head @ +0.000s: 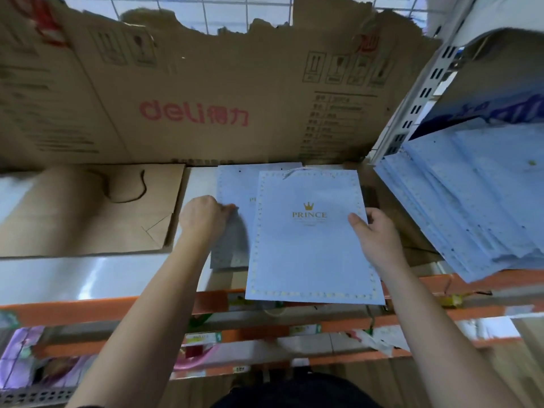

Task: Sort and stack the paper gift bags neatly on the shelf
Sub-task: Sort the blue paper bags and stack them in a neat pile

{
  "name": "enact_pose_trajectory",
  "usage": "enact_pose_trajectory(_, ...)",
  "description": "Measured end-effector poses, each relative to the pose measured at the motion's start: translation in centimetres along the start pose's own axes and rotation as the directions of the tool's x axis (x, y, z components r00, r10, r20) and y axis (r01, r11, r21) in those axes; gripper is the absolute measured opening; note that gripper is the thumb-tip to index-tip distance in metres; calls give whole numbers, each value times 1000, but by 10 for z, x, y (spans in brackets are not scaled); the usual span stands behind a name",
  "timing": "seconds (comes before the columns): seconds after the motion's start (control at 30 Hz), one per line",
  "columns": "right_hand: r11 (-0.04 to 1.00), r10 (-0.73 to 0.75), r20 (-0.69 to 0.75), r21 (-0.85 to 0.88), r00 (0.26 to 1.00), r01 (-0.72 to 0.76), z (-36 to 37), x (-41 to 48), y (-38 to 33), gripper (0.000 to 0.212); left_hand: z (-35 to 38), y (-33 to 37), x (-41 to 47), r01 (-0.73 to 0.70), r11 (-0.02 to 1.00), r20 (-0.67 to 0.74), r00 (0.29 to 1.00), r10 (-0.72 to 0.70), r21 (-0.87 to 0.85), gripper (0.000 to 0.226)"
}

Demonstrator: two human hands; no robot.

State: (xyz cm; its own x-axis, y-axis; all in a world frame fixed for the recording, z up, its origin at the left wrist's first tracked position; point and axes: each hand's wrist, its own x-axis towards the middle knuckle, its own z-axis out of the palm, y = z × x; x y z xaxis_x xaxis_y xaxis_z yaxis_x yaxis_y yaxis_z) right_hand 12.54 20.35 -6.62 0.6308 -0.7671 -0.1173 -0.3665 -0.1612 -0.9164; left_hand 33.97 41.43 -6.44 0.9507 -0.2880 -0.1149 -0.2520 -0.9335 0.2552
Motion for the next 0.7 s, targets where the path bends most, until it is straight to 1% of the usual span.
enact_pose_trajectory(0.1, 1000, 9, 41, 24, 999, -10, 5, -3, -5, 23, 1, -7, -1, -13, 1000, -57, 998, 11, -29, 50)
enact_pose_trajectory(0.23, 999, 6, 71, 43, 997, -9, 19, 1, -16, 23, 0, -22, -15, -144, 984, -138, 982, 129, -102, 28)
enact_pose_trajectory(0.3, 999, -8, 80, 35, 997, 6, 29, 8, -22, 22, -3, -32, -29, -230, 962, -204, 959, 197, -150, 18)
enact_pose_trajectory(0.37, 999, -37, 95, 23, 995, 35, 42, 16, -29, 21, -3, -43, -47, -334, 928, -284, 917, 280, -166, 20)
enact_pose_trajectory(0.43, 999, -45, 129, -7, 991, 46, 55, 26, -35, 23, -2, -53, -63, -381, 912, -314, 893, 322, -150, 26)
enact_pose_trajectory(0.5, 998, -16, 244, -49, 970, 29, 64, 35, -41, 26, 3, -63, -70, -393, 913, -306, 887, 346, -106, 31)
enact_pose_trajectory(0.57, 1000, 24, 382, -21, 924, -17, 69, 39, -46, 35, 7, -71, -71, -393, 915, -307, 885, 349, -94, 33)
enact_pose_trajectory(0.6, 1000, 26, 416, -15, 909, -22, 70, 41, -46, 39, 8, -72, -72, -387, 916, -316, 887, 338, -107, 32)
enact_pose_trajectory(0.63, 999, 10, 418, -40, 908, 7, 70, 40, -48, 41, 9, -72, -72, -376, 918, -324, 890, 321, -122, 33)
enact_pose_trajectory(0.7, 984, -36, 331, -154, 943, 91, 70, 37, -49, 48, 10, -71, -73, -362, 924, -334, 892, 305, -125, 38)
